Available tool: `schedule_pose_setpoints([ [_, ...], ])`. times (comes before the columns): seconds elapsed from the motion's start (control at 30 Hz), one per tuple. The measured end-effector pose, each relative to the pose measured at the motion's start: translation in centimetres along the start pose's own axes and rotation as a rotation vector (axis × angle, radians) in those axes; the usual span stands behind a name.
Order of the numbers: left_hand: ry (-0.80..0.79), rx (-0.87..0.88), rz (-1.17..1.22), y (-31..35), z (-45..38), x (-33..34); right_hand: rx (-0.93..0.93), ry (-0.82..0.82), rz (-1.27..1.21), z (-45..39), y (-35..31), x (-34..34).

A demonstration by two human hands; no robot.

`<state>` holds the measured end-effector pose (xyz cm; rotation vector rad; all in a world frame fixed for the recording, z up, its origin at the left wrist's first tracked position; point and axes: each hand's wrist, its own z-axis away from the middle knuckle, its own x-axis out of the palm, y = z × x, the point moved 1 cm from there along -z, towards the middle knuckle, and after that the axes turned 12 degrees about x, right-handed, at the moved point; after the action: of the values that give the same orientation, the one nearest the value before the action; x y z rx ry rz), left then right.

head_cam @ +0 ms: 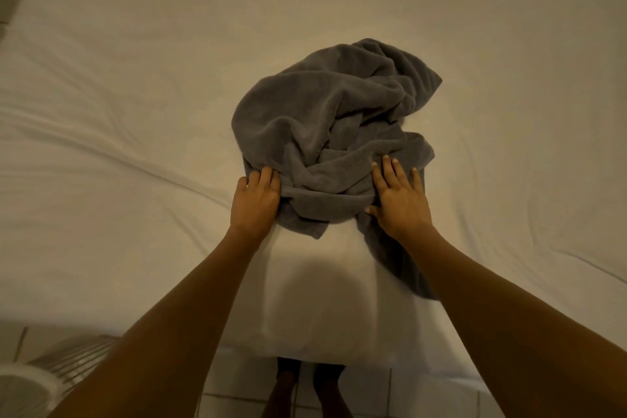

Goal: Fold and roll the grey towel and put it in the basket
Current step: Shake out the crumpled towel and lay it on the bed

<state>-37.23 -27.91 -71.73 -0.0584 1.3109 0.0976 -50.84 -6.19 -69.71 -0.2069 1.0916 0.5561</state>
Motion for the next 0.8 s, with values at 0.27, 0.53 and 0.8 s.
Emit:
schedule_pose_setpoints([
  [0.27, 0.119, 0.029, -0.034, -0.8, -0.7, 0.5, 0.015, 0.144, -0.016, -0.4, -0.3, 1.3],
  [0.53, 0.149, 0.050, -0.070, -0.8, -1.2, 0.7, -0.005, 0.211, -0.009, -0.8, 0.7, 1.2],
  [0.8, 0.193, 0.078, 0.061, -0.6, 1.0, -2.7, -0.026, 0.338, -0.280, 2.7, 1.9, 0.1],
])
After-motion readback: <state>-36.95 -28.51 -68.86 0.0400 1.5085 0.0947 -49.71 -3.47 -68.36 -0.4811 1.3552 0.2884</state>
